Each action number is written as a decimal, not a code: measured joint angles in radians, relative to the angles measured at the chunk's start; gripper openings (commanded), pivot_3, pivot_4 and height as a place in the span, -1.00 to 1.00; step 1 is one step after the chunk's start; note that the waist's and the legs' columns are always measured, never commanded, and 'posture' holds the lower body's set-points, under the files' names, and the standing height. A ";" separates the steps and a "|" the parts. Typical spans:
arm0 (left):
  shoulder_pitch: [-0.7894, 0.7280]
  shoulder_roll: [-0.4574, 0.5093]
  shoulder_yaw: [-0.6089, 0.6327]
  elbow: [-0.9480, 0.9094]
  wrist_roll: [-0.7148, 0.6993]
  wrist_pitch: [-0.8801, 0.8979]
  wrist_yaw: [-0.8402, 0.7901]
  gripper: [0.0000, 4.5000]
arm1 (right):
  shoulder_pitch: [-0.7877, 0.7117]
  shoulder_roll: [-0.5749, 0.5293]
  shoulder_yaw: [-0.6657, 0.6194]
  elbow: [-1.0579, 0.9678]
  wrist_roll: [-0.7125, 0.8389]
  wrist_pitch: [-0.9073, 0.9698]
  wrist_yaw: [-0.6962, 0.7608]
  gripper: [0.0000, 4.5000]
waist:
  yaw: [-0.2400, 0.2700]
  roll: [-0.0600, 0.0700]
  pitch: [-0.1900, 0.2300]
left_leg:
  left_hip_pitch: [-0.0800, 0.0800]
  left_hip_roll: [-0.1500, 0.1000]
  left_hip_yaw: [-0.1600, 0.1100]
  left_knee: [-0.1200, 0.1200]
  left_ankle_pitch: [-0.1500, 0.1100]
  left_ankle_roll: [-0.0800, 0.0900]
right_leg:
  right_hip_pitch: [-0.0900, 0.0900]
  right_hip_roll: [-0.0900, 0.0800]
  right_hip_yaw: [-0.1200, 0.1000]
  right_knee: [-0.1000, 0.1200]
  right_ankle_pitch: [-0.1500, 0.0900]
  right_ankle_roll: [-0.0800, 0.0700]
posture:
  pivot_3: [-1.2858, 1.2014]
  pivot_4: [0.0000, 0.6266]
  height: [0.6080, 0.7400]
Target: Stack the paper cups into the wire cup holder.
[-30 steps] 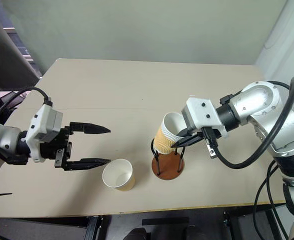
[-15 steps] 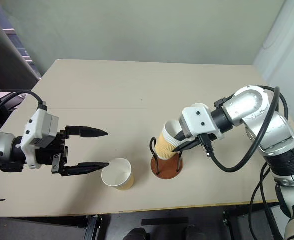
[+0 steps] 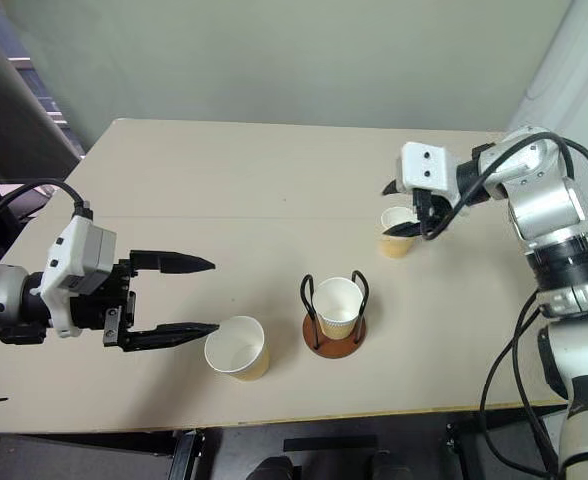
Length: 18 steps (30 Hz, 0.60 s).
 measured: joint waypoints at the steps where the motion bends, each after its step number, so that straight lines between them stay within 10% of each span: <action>1: 0.000 0.001 0.000 0.001 0.000 0.000 0.003 1.00 | -0.012 0.026 0.014 0.087 -0.033 -0.040 -0.016 0.51 | 0.000 0.000 0.000 | 0.000 0.000 0.000 0.000 0.000 -0.001 | -0.001 0.000 0.000 0.000 0.000 0.000 | 0.03 -0.52 1.00; 11: 0.041 0.004 0.032 -0.026 -0.013 0.020 0.022 1.00 | -0.109 0.127 0.040 0.482 -0.194 -0.263 -0.084 0.51 | 0.006 0.001 0.001 | -0.008 0.001 0.003 0.000 0.000 -0.003 | -0.007 0.000 0.000 0.003 0.001 -0.001 | 0.03 -0.52 1.00; 18: 0.079 0.004 0.068 -0.061 -0.022 0.031 0.036 1.00 | -0.109 0.154 0.042 0.555 -0.255 -0.328 -0.098 -0.52 | 0.012 0.001 0.001 | -0.008 0.001 0.004 0.001 0.000 -0.004 | -0.007 0.000 0.000 0.004 0.002 -0.002 | 0.03 -0.52 1.00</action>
